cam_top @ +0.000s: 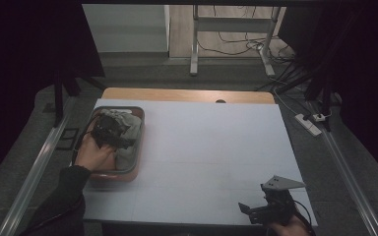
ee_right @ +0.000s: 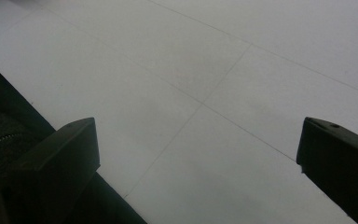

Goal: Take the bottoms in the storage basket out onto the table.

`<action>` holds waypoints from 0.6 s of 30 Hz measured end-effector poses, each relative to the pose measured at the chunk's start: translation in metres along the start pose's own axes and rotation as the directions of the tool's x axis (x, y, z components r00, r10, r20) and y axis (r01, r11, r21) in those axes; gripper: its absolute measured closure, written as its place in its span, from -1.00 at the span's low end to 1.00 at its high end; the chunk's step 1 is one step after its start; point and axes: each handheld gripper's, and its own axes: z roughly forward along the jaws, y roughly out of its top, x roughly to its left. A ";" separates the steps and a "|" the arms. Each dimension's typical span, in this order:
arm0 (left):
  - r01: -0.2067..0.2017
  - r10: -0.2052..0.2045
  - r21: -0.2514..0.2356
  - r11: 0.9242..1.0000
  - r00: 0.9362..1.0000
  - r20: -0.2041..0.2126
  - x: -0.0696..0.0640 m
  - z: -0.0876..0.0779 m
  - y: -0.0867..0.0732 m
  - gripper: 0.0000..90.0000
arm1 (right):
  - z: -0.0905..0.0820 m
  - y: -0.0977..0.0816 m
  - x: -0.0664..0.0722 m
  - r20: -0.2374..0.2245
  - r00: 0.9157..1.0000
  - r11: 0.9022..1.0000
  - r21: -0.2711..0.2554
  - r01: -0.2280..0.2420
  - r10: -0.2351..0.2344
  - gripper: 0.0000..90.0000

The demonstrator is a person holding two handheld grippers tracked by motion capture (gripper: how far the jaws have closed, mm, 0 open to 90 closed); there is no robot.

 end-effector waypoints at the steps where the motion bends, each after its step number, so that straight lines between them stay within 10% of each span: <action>1: 0.003 -0.003 0.004 1.000 1.000 -0.008 0.002 0.005 0.003 -0.97 | 0.000 0.000 0.000 0.000 1.000 1.000 0.000 0.000 0.000 -1.00; 18: 0.019 -0.016 0.054 0.998 0.999 -0.051 0.015 0.030 0.020 -1.00 | 0.000 0.000 0.000 -0.004 1.000 1.000 0.003 0.000 0.000 -1.00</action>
